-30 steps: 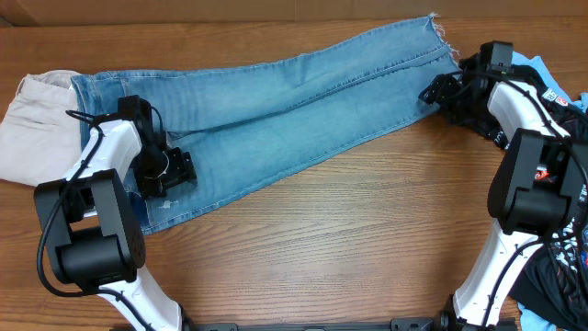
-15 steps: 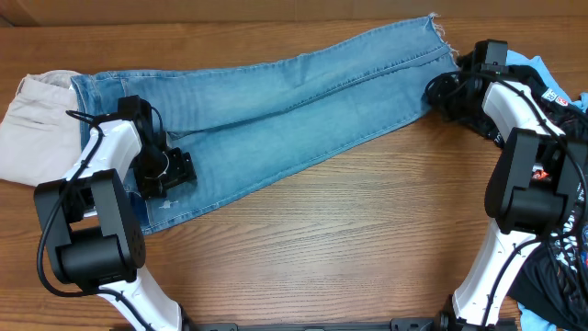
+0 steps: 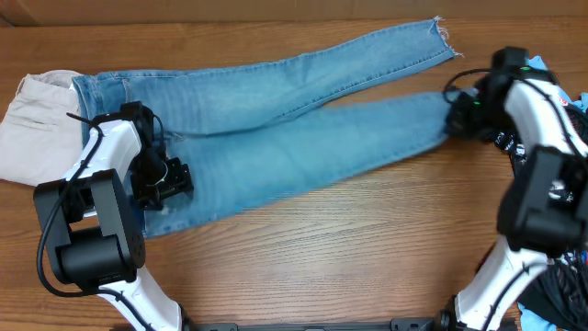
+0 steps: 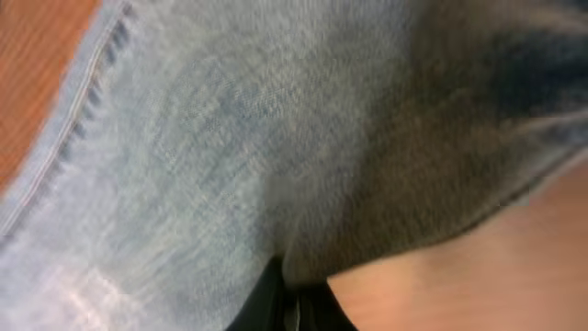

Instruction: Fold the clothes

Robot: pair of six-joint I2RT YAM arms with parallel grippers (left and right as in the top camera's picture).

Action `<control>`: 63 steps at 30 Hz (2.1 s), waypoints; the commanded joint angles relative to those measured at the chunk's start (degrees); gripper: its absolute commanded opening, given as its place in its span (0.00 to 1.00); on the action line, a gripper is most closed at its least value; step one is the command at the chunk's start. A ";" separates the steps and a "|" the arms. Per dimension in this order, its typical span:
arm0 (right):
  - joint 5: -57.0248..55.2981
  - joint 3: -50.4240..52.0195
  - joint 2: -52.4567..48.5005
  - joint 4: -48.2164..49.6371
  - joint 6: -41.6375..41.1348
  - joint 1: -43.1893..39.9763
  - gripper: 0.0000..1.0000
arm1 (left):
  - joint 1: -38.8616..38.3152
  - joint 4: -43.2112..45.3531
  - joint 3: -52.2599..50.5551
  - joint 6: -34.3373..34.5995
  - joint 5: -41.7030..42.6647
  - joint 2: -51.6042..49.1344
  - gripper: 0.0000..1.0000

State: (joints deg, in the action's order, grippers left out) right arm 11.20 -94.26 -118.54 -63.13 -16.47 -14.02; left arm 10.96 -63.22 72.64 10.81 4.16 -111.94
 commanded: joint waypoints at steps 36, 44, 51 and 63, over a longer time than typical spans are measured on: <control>-21.53 14.32 13.99 -16.76 -3.50 -3.10 0.04 | 4.26 -8.70 -0.26 2.64 -7.61 2.84 0.69; -21.20 14.32 13.99 -16.33 -3.30 -3.08 0.04 | 6.84 -12.02 -0.28 12.85 -12.44 4.59 0.67; -21.20 14.29 13.97 -15.78 -3.23 -3.10 0.04 | 9.33 -7.82 -5.38 17.11 -11.63 11.65 0.64; -20.57 14.29 13.99 -15.08 -3.02 -3.10 0.04 | 14.99 8.72 -24.55 20.13 -9.09 34.91 0.79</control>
State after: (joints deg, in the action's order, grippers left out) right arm -9.17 -80.14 -106.28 -78.41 -19.44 -16.75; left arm 23.49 -56.88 51.42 28.88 -6.09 -78.46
